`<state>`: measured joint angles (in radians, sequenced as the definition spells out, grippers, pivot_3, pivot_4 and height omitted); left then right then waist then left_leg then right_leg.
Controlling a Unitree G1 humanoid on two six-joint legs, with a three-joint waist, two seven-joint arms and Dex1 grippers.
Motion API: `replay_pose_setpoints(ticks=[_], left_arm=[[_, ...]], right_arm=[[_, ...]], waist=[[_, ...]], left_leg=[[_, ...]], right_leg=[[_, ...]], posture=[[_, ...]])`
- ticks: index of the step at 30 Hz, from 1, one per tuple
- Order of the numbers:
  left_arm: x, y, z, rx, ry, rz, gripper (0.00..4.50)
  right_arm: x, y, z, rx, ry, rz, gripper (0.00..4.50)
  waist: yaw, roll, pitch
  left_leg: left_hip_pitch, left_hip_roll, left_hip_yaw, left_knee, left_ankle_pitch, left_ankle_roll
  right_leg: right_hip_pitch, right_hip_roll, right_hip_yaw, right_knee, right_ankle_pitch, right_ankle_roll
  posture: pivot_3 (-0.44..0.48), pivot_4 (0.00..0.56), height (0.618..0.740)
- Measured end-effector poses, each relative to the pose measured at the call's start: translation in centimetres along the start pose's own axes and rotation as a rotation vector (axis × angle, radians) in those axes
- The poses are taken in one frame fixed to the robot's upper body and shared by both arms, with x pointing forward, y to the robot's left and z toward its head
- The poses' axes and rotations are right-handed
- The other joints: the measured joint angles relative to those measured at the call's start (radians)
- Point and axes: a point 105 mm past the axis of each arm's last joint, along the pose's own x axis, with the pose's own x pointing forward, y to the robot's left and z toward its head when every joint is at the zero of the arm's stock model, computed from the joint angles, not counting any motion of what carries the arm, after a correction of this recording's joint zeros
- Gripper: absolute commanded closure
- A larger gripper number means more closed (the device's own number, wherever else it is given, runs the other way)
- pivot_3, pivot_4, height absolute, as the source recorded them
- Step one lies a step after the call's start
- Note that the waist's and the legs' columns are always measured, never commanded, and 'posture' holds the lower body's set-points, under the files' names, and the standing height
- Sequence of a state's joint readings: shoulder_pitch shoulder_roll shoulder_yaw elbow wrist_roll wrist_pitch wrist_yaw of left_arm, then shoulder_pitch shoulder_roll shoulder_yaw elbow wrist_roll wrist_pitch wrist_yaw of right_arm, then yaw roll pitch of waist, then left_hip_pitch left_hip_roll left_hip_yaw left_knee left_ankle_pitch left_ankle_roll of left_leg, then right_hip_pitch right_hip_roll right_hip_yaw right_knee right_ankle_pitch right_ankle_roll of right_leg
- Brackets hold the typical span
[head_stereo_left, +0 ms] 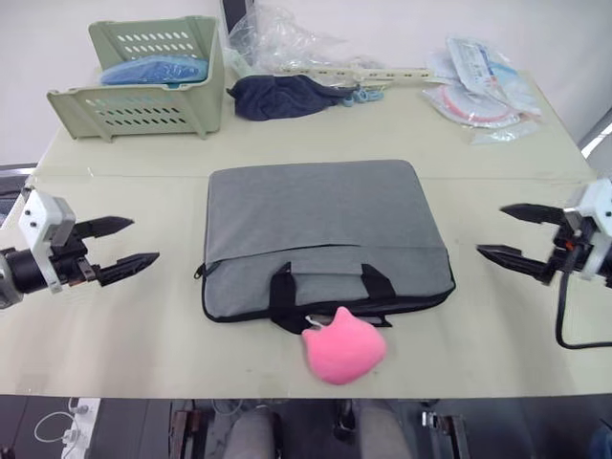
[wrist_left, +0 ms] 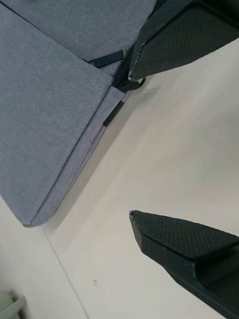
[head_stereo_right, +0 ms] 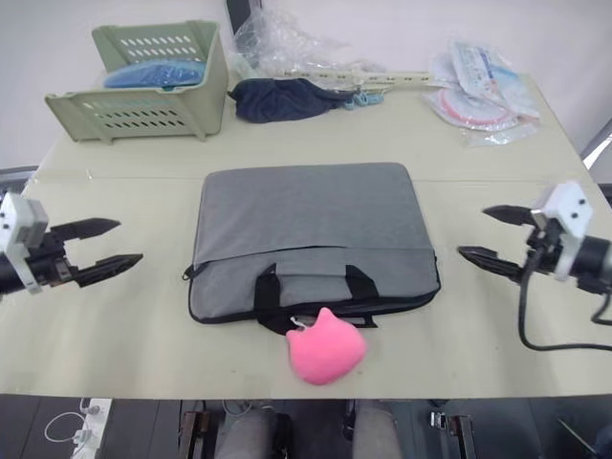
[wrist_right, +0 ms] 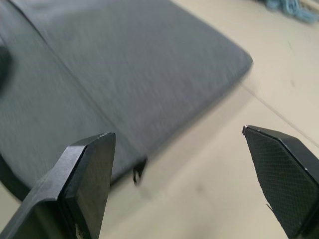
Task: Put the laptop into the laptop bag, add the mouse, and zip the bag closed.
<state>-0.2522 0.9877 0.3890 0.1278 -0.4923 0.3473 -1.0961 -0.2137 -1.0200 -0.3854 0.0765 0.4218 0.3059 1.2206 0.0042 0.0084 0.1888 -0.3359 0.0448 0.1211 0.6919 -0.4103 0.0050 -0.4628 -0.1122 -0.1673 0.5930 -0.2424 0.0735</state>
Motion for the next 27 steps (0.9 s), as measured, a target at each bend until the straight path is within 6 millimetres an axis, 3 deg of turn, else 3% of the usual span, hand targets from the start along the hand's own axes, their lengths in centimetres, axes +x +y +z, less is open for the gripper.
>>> replay_pose_setpoints(ticks=[3, 5, 9, 13, 16, 21, 27], left_arm=[[2.5, -0.3, 2.5, 0.067, -0.049, -0.079, 0.00], [4.9, -1.1, 4.1, 0.104, -0.097, -0.157, 0.52], [10.0, -4.0, 5.7, 0.138, -0.153, -0.339, 2.30], [13.7, -6.9, 6.2, 0.143, -0.174, -0.470, 4.46], [15.0, -8.0, 6.0, 0.152, -0.163, -0.508, 4.46], [20.0, -11.1, 4.9, 0.139, -0.136, -0.583, 4.46], [22.0, -11.8, 4.8, 0.190, -0.124, -0.580, 4.46]], right_arm=[[-0.4, 2.0, -0.3, 0.018, 0.024, 0.067, 0.02], [-0.1, 3.9, 0.3, 0.008, 0.015, 0.125, 0.00], [1.9, 8.6, 1.9, -0.033, -0.049, 0.259, 0.00], [3.5, 12.6, 3.0, -0.065, -0.100, 0.372, 0.00], [4.6, 14.0, 3.6, -0.079, -0.139, 0.399, 0.00], [7.6, 18.9, 4.4, -0.151, -0.212, 0.539, 0.00], [9.0, 20.2, 3.3, -0.223, -0.169, 0.576, 0.00]], waist=[[0.001, 0.000, 0.000], [0.003, 0.000, 0.000], [0.010, -0.002, 0.000], [0.013, -0.002, 0.001], [0.014, -0.003, 0.001], [0.027, -0.005, -0.001], [0.024, -0.006, -0.001]], left_leg=[[0.000, 0.000, 0.001, 0.003, 0.000, 0.000], [0.001, 0.000, 0.001, 0.004, 0.000, 0.000], [0.001, 0.000, 0.001, 0.007, 0.000, 0.000], [0.001, 0.000, 0.002, 0.008, 0.000, 0.000], [0.001, 0.000, 0.001, 0.008, 0.000, 0.000], [0.000, -0.001, -0.001, 0.012, 0.000, 0.000], [0.004, -0.001, -0.004, 0.012, 0.000, 0.001]], right_leg=[[0.001, 0.001, 0.002, 0.002, 0.001, 0.001], [0.001, 0.001, 0.003, 0.002, 0.001, 0.002], [0.002, 0.003, 0.006, 0.003, 0.002, 0.003], [0.002, 0.004, 0.007, 0.002, 0.002, 0.003], [0.002, 0.004, 0.007, 0.003, 0.002, 0.003], [0.005, 0.004, 0.006, 0.001, 0.003, 0.004], [0.015, 0.004, 0.004, -0.002, 0.003, 0.004]], posture=[[0.000, 0.150, 0.740], [0.000, 0.150, 0.740], [0.000, 0.150, 0.740], [0.000, 0.150, 0.740], [0.000, 0.150, 0.740], [0.000, 0.150, 0.740], [0.000, 0.150, 0.740]])
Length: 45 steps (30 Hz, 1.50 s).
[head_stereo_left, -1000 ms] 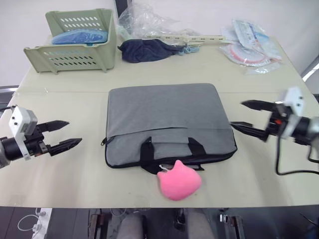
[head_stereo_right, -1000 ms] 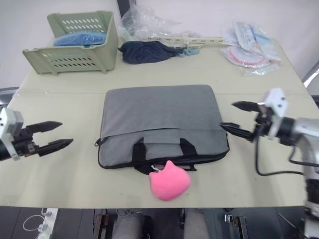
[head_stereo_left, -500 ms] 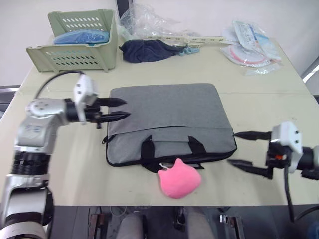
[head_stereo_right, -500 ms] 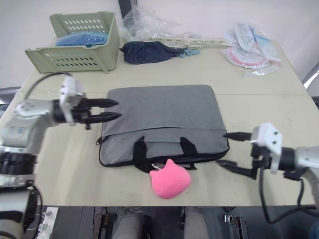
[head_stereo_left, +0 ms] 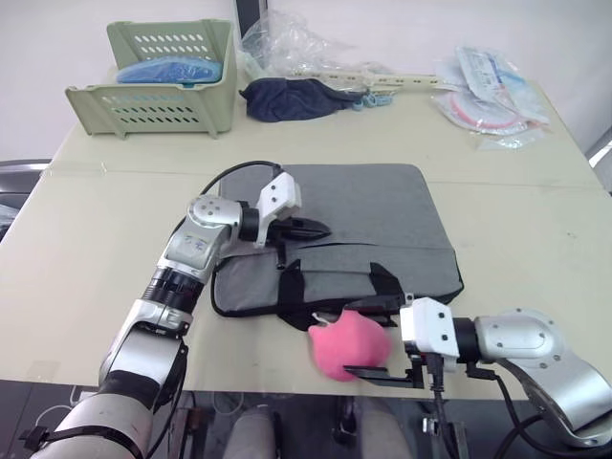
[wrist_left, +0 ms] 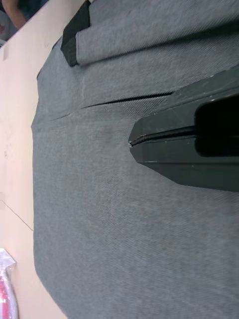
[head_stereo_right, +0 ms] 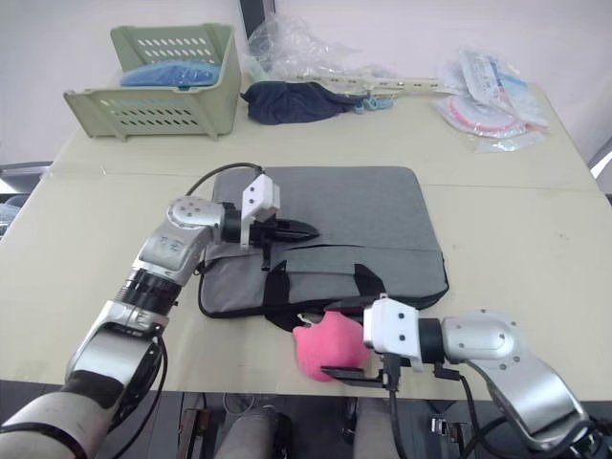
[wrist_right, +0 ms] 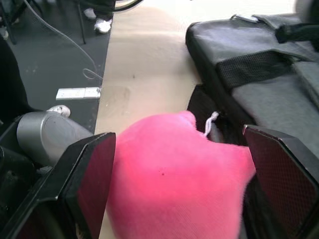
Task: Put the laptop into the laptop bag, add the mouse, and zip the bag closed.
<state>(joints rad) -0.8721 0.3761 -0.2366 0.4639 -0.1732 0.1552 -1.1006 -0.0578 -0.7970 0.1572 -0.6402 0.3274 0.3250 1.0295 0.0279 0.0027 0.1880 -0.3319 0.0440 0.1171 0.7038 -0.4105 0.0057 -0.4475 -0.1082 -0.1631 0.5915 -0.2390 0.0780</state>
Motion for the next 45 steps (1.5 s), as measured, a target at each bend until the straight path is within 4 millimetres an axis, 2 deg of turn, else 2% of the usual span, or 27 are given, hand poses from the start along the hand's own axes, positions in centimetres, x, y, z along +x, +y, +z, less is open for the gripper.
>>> replay_pose_setpoints(ticks=[4, 8, 11, 17, 19, 25, 34, 43, 45], left_arm=[[0.2, 0.0, -0.8, 0.021, 0.044, 0.014, 4.46], [-0.2, -0.2, -1.6, 0.017, 0.069, 0.024, 4.46], [-0.4, -0.4, -1.9, 0.019, 0.075, 0.031, 4.50], [-0.4, -0.5, -2.0, 0.014, 0.077, 0.031, 4.50], [-0.4, -0.5, -2.0, 0.014, 0.078, 0.032, 4.50], [-0.4, -0.6, -2.2, 0.015, 0.083, 0.031, 4.50], [-0.4, -1.5, -3.5, 0.125, 0.168, 0.000, 4.50], [-0.1, -1.3, -3.7, 0.159, 0.160, -0.006, 4.50], [-0.1, -1.3, -3.7, 0.164, 0.162, -0.011, 4.50]], right_arm=[[0.5, -0.7, -1.9, 0.010, 0.049, -0.028, 0.00], [0.5, -0.4, -2.4, -0.017, 0.070, -0.016, 0.00], [0.2, 0.2, -2.8, -0.009, 0.094, 0.017, 0.75], [-0.1, 0.7, -2.9, 0.073, 0.100, 0.058, 3.66], [-0.1, 0.8, -2.9, 0.075, 0.099, 0.063, 4.41], [-0.8, 0.8, -2.9, 0.145, 0.085, 0.056, 4.46], [-5.3, 0.3, -2.6, 0.255, 0.194, 0.021, 4.46], [-4.9, 0.3, -1.5, 0.328, 0.129, 0.012, 4.46], [-5.3, 0.3, -1.5, 0.355, 0.133, -0.002, 4.46]], waist=[[0.001, -0.007, -0.006], [-0.005, -0.008, -0.013], [-0.005, -0.009, -0.016], [-0.002, -0.009, -0.018], [-0.001, -0.009, -0.018], [0.000, -0.009, -0.018], [0.001, -0.007, -0.020], [0.003, -0.005, -0.025], [0.003, -0.005, -0.025]], left_leg=[[0.011, 0.000, -0.001, 0.000, 0.000, 0.001], [0.018, 0.002, -0.001, -0.004, -0.001, 0.003], [0.018, 0.002, -0.001, -0.004, -0.001, 0.003], [0.018, 0.002, -0.001, -0.003, -0.002, 0.003], [0.018, 0.002, -0.001, -0.003, -0.002, 0.003], [0.018, 0.001, -0.002, -0.003, -0.002, 0.004], [0.018, 0.001, -0.008, -0.002, -0.004, 0.008], [0.018, 0.000, -0.011, 0.000, -0.004, 0.008], [0.018, -0.001, -0.011, 0.000, -0.004, 0.009]], right_leg=[[0.008, -0.001, 0.000, 0.000, 0.000, 0.000], [0.019, 0.000, 0.000, -0.002, -0.001, -0.001], [0.019, -0.001, 0.001, -0.001, -0.001, -0.002], [0.019, -0.001, 0.001, -0.001, -0.001, -0.002], [0.019, -0.001, 0.001, -0.001, -0.001, -0.002], [0.019, -0.001, 0.001, -0.001, -0.001, -0.002], [0.020, -0.003, 0.001, -0.001, -0.001, -0.002], [0.021, -0.004, 0.000, -0.001, -0.001, -0.001], [0.021, -0.005, 0.001, 0.000, -0.001, -0.001]], posture=[[0.000, 0.150, 0.740], [0.000, 0.150, 0.740], [0.000, 0.150, 0.740], [0.000, 0.150, 0.740], [0.000, 0.150, 0.740], [0.000, 0.150, 0.740], [0.000, 0.150, 0.740], [0.000, 0.150, 0.740], [0.000, 0.150, 0.740]])
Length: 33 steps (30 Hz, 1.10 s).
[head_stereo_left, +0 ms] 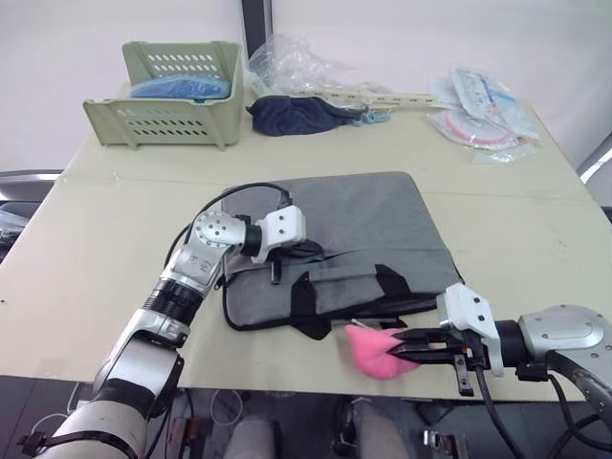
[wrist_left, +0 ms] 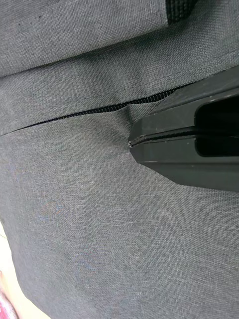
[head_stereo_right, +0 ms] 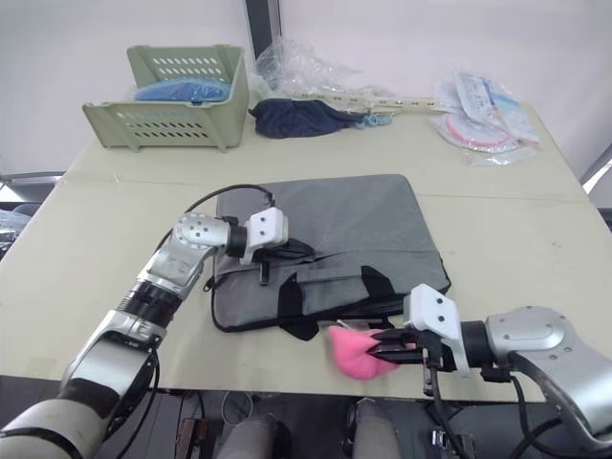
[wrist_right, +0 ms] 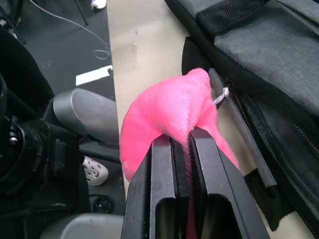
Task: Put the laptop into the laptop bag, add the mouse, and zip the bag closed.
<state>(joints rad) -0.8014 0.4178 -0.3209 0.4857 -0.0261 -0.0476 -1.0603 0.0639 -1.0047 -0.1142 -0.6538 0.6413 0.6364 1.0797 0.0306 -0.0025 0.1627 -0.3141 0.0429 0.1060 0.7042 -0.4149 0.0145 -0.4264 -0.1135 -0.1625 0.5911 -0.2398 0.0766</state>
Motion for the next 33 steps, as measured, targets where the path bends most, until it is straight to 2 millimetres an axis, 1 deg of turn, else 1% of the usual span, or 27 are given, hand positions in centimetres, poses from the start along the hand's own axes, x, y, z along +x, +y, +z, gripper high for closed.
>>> replay_pose_setpoints(ticks=[7, 11, 15, 21, 25, 29, 33], left_arm=[[0.6, -0.4, 0.3, 0.029, -0.010, -0.023, 4.50], [0.8, -0.9, 0.1, 0.045, -0.018, -0.030, 4.50], [0.9, -1.0, -0.1, 0.047, -0.020, -0.022, 4.50], [0.9, -1.0, -0.3, 0.043, -0.018, -0.021, 4.50], [0.8, -1.1, -0.6, 0.041, -0.015, -0.020, 4.50], [0.6, -1.1, -1.0, 0.032, -0.003, -0.019, 4.50], [0.5, -1.1, -1.0, 0.033, -0.002, -0.018, 4.50]], right_arm=[[-3.3, -0.9, -0.9, 0.077, 0.061, -0.075, 4.46], [-4.9, -1.8, -2.1, 0.114, 0.079, -0.122, 4.46], [-5.5, -2.3, -2.4, 0.129, 0.074, -0.141, 4.46], [-6.2, -2.9, -2.8, 0.125, 0.091, -0.178, 4.46], [-8.0, -4.1, -3.6, 0.139, 0.140, -0.237, 4.46], [-9.4, -5.1, -4.1, 0.148, 0.160, -0.285, 4.46], [-10.9, -6.4, -4.6, 0.132, 0.172, -0.344, 4.46]], waist=[[0.008, 0.001, -0.001], [0.011, 0.003, -0.005], [0.012, 0.008, -0.009], [0.011, 0.009, -0.013], [0.007, 0.010, -0.014], [-0.003, 0.010, -0.014], [-0.005, 0.012, -0.016]], left_leg=[[0.000, -0.002, 0.000, 0.000, -0.002, 0.004], [0.000, -0.004, 0.000, 0.000, -0.002, 0.004], [0.001, -0.004, 0.000, 0.000, -0.002, 0.005], [0.002, -0.003, 0.001, 0.000, -0.002, 0.005], [0.005, -0.003, 0.001, 0.000, -0.003, 0.005], [0.016, 0.004, 0.001, -0.004, -0.004, 0.006], [0.016, 0.005, 0.001, -0.004, -0.005, 0.006]], right_leg=[[0.000, -0.001, 0.000, -0.001, 0.000, 0.000], [0.001, -0.002, 0.001, -0.001, 0.000, 0.001], [0.002, -0.002, 0.002, -0.001, 0.001, 0.001], [0.002, -0.002, 0.002, -0.001, 0.001, 0.001], [0.004, -0.002, 0.002, -0.002, 0.000, 0.001], [0.014, -0.002, 0.002, -0.008, 0.000, 0.000], [0.014, -0.003, 0.003, -0.008, -0.001, 0.000]], posture=[[0.000, 0.150, 0.740], [0.000, 0.150, 0.740], [0.000, 0.150, 0.740], [0.000, 0.150, 0.740], [0.000, 0.150, 0.740], [0.000, 0.150, 0.740], [0.000, 0.150, 0.740]])
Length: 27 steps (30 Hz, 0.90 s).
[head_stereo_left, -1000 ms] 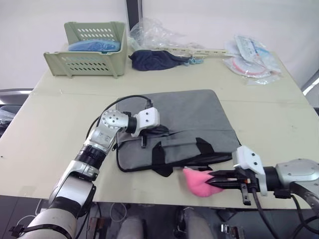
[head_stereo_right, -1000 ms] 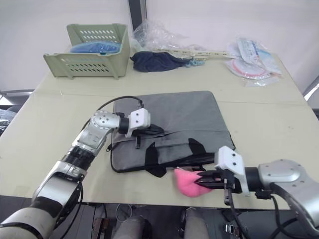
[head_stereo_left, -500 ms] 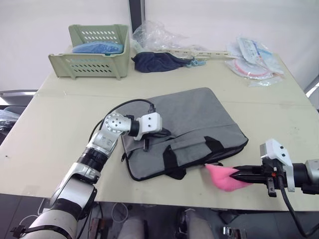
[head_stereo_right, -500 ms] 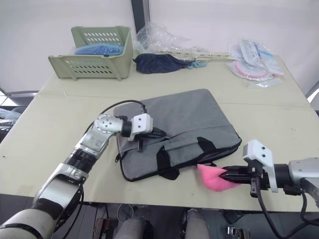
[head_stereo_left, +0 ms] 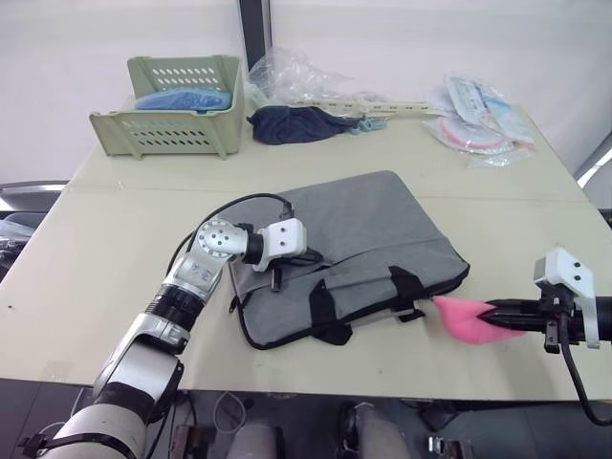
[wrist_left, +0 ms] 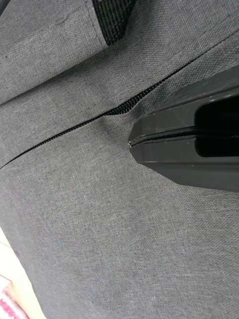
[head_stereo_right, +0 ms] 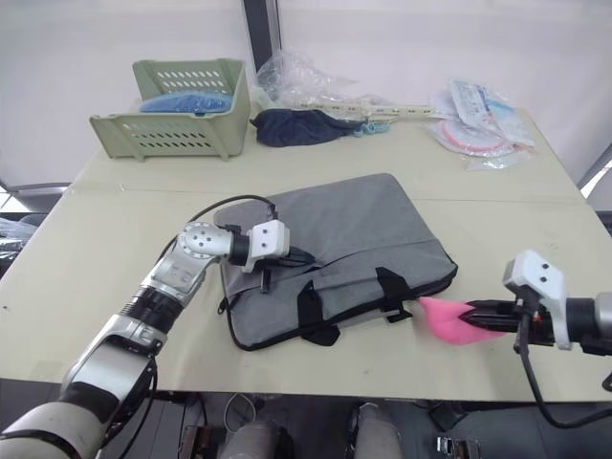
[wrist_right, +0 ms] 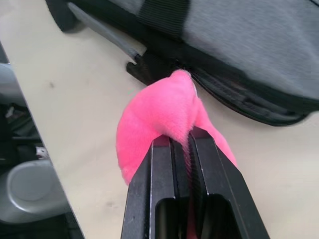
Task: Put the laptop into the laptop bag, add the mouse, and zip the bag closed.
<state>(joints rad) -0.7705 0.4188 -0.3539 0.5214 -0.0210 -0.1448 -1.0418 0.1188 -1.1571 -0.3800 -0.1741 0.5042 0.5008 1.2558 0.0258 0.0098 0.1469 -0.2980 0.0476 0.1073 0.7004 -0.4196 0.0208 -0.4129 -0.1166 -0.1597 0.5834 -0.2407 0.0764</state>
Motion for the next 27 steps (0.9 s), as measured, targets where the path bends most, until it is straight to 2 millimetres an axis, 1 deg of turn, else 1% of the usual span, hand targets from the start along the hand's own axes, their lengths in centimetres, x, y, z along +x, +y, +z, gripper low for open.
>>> replay_pose_setpoints(ticks=[3, 5, 10, 12, 18, 21, 27], left_arm=[[0.0, 0.0, 0.0, 0.000, 0.001, 0.000, 4.50], [-0.1, -0.1, -0.1, 0.000, 0.004, 0.000, 4.50], [-0.2, -0.1, -0.3, -0.001, 0.012, 0.001, 4.50], [-0.2, -0.1, -0.3, -0.001, 0.012, 0.001, 4.50], [-0.3, -0.2, -0.5, -0.002, 0.018, 0.001, 4.50], [-0.4, -0.2, -0.6, 0.000, 0.020, 0.001, 4.50], [-0.6, -0.2, -0.7, 0.002, 0.024, 0.002, 4.50]], right_arm=[[-0.5, -1.3, -0.3, -0.010, 0.006, -0.050, 4.46], [-1.2, -3.0, -0.9, -0.050, 0.039, -0.116, 4.46], [-1.7, -6.0, -1.3, -0.133, 0.081, -0.221, 4.46], [-1.6, -6.4, -1.3, -0.153, 0.089, -0.230, 4.46], [-0.6, -8.4, -0.9, -0.216, 0.099, -0.283, 4.46], [0.6, -9.5, -0.4, -0.252, 0.089, -0.307, 4.46], [2.5, -10.8, 0.5, -0.318, 0.084, -0.327, 4.46]], waist=[[-0.001, 0.001, -0.001], [-0.003, 0.004, -0.002], [-0.006, 0.006, -0.004], [-0.007, 0.008, -0.004], [-0.012, 0.013, -0.007], [-0.016, 0.014, -0.008], [-0.024, 0.018, -0.009]], left_leg=[[0.000, 0.000, 0.000, 0.000, 0.000, 0.000], [0.000, 0.000, 0.001, 0.000, 0.000, 0.000], [0.001, 0.000, 0.003, 0.000, 0.000, 0.000], [0.001, 0.000, 0.003, -0.001, 0.000, 0.000], [0.001, 0.000, 0.004, -0.001, 0.000, 0.000], [0.001, 0.000, 0.004, -0.001, 0.000, -0.001], [0.001, 0.000, 0.004, -0.001, 0.000, -0.001]], right_leg=[[0.000, 0.000, 0.000, 0.000, 0.000, 0.000], [0.000, 0.000, -0.001, 0.000, 0.000, 0.000], [0.000, 0.000, -0.001, 0.001, 0.000, 0.000], [-0.001, 0.000, -0.001, 0.001, 0.000, 0.000], [-0.001, 0.000, -0.001, 0.002, 0.000, 0.000], [-0.001, 0.000, -0.001, 0.002, 0.000, 0.000], [-0.001, 0.000, -0.001, 0.004, 0.000, 0.000]], posture=[[0.000, 0.150, 0.740], [0.000, 0.150, 0.740], [0.000, 0.150, 0.740], [0.000, 0.150, 0.740], [0.000, 0.150, 0.740], [0.000, 0.150, 0.740], [0.000, 0.150, 0.740]])
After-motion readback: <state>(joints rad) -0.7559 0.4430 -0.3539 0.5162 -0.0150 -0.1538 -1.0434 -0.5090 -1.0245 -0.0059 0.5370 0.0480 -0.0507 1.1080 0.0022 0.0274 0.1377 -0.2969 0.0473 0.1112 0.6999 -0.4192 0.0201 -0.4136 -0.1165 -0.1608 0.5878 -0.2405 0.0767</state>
